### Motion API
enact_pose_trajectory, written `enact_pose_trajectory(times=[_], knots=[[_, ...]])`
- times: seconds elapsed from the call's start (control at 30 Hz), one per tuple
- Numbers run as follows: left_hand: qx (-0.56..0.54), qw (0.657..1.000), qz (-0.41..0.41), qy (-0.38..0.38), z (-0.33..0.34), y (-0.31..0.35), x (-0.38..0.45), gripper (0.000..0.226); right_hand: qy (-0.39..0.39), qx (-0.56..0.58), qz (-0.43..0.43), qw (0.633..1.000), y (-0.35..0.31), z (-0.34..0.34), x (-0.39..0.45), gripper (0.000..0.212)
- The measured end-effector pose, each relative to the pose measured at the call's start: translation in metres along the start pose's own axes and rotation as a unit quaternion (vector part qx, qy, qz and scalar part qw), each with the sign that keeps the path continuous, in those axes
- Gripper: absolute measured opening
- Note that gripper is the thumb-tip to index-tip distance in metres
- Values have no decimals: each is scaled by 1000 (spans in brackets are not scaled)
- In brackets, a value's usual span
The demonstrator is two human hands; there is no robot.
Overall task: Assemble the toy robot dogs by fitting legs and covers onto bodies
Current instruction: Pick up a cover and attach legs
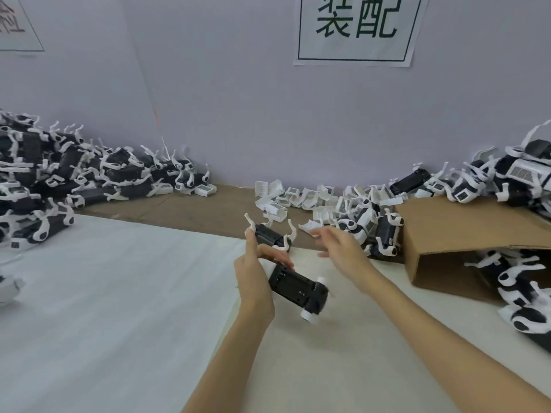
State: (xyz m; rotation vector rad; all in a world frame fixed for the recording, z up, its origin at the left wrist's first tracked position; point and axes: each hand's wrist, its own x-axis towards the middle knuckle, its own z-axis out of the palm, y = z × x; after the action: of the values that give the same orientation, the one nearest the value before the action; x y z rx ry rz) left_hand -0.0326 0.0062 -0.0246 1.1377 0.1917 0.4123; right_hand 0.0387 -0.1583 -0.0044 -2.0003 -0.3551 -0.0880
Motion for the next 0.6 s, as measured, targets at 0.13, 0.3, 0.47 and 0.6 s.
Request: enact_pose_trajectory(times=[0.13,0.3,0.47,0.6], knots=[[-6,999,-31,-10,2,-5,5,86,-21,-326,-77,942,21,8,52,41],[18,998,-48,-34,0,-10,10,80,-10,-573,-127,809,36,20,72,37],[64,994,-78,-43,1,-8,7,75,5,-486,-139,863,35,15,63,12],[70,993,-84,-42,3,-4,4,75,12,-379,-172,909,31,-6,28,2]])
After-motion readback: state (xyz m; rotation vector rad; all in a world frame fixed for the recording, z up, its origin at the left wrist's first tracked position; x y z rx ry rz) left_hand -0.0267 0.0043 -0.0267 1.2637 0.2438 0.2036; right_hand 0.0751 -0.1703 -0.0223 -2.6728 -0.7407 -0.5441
